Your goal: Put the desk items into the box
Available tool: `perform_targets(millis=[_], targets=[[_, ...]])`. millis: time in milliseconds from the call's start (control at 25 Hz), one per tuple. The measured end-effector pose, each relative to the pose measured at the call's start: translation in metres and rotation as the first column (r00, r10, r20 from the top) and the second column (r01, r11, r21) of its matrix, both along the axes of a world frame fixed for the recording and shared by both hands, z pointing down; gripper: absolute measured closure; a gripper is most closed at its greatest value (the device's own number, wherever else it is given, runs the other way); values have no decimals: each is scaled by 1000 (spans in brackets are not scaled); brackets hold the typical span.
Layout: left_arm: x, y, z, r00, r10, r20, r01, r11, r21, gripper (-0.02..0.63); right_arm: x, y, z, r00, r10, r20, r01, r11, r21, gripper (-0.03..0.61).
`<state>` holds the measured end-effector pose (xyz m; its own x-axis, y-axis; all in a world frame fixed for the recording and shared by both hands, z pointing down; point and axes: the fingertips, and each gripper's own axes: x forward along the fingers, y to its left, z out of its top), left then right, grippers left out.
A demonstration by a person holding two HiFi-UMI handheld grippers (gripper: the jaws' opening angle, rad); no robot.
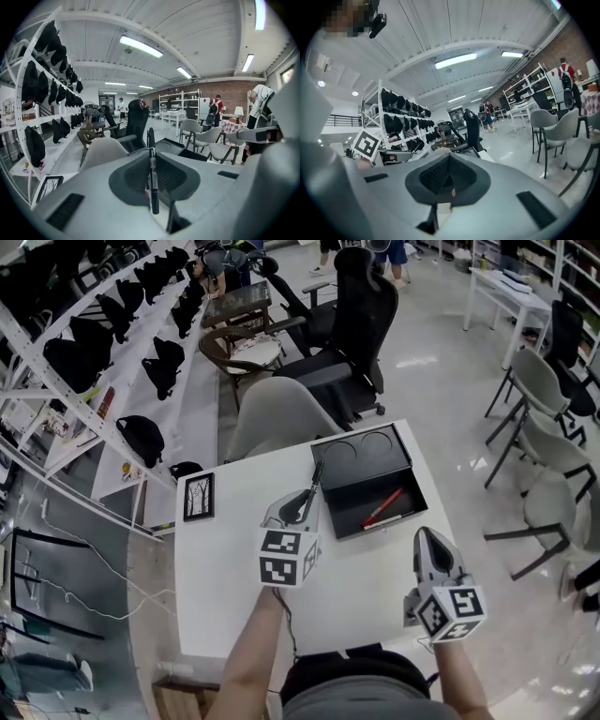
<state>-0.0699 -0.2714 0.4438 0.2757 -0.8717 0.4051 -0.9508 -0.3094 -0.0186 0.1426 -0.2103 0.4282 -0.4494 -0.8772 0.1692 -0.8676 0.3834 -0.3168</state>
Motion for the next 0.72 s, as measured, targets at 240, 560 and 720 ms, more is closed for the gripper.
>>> perform_targets(millis=[240,560,720], targets=[[22,-16,-15,999,38,3,-38,999,30,569,8,-1,-2,1000,-1,-2,1,1000,6,575],[49,-30,-12,996,89,-20,-89,996,17,569,3,1,8,1000,-25,16,25,1000,-18,575],[58,-36,1,992,128,-14,-128,992,-9,569,-3,2,12,1000,-23,13,24,999,-27,575]])
